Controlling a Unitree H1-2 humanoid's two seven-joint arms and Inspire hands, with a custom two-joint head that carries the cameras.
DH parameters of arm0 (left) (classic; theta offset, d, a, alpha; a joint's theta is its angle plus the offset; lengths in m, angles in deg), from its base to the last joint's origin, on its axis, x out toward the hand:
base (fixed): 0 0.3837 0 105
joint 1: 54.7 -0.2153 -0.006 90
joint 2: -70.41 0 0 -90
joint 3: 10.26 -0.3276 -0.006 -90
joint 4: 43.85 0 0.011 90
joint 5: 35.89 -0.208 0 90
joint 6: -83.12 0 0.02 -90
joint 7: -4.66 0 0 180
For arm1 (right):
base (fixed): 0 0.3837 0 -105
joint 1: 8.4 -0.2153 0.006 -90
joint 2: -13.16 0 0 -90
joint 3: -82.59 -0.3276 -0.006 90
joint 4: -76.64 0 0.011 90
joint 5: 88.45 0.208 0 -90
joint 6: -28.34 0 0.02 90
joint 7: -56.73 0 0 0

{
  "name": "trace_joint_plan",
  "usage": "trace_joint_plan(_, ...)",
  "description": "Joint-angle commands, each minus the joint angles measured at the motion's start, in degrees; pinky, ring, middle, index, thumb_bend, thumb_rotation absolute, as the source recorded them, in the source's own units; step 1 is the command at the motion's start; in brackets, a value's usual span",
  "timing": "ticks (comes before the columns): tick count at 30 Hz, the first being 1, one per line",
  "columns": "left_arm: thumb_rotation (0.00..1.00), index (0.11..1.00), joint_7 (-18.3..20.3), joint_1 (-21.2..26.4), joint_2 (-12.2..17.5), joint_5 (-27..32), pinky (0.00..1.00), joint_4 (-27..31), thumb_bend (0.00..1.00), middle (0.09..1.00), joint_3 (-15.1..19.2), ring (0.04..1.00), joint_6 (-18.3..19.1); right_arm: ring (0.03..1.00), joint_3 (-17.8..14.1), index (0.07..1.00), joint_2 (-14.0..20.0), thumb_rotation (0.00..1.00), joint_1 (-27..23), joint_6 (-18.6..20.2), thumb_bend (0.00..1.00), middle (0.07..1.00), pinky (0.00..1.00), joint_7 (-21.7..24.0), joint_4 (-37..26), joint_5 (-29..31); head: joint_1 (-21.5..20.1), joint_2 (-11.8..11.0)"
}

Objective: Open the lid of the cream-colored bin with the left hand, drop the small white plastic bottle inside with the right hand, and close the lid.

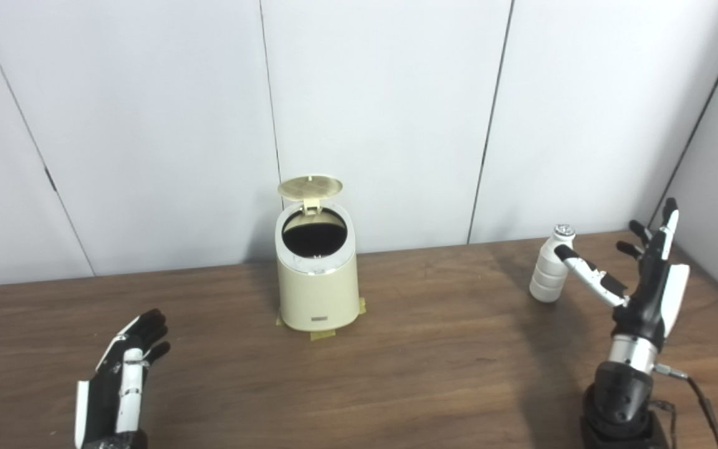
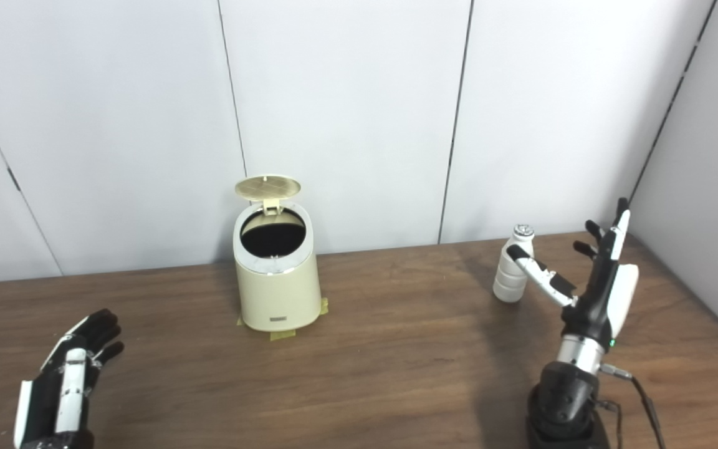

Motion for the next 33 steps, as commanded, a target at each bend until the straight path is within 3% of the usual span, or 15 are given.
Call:
trace_joint_plan(1, 0.76, 0.793, 0.1, 1.8, 0.3, -0.3, 0.8, 1.3, 0.21, 0.811, -0.1, 0.826, -1.3, 0.709, -0.3, 1.0, 2.0, 0.33, -2.6, 1.5, 0.86, 0.996, 0.56, 2.1, -1.6, 1.6, 0.1, 0.0)
trace_joint_plan(3, 0.76, 0.792, 0.1, 2.0, 0.3, -0.3, 0.79, 1.0, 0.2, 0.81, -0.1, 0.825, -1.5, 0.886, 0.2, 0.994, 2.6, 0.36, -3.0, 4.1, 0.87, 0.989, 0.76, 3.2, -1.4, 1.5, -0.1, 0.0)
trace_joint_plan(9, 0.76, 0.798, 0.0, 2.0, 0.2, -0.2, 0.8, 1.1, 0.2, 0.817, -0.1, 0.833, -1.3, 0.95, 1.4, 0.964, 4.0, 0.38, -4.6, 6.3, 0.89, 0.967, 0.86, 4.3, 1.5, 1.2, -0.3, -0.1)
trace_joint_plan(18, 0.75, 0.793, -0.1, 2.4, 0.3, -0.8, 0.78, 0.3, 0.19, 0.813, -0.3, 0.831, -2.2, 0.863, 3.8, 0.929, 7.2, 0.42, -7.8, 11.6, 0.9, 0.904, 0.74, 8.5, 5.2, 1.0, -0.3, -0.3)
trace_joint_plan(23, 0.75, 0.79, -0.2, 2.4, 0.2, -0.7, 0.78, 0.4, 0.18, 0.811, -0.4, 0.827, -2.1, 0.806, 4.5, 0.905, 8.0, 0.38, -8.6, 13.8, 0.88, 0.866, 0.68, 11.3, 6.0, 2.5, -0.2, -0.3)
trace_joint_plan(33, 0.74, 0.79, -0.1, 2.4, 0.4, -0.7, 0.79, 0.6, 0.18, 0.815, -0.4, 0.833, -1.5, 0.832, 6.1, 0.921, 8.8, 0.37, -9.7, 17.0, 0.88, 0.888, 0.71, 13.5, 7.2, 2.4, -0.3, -0.2)
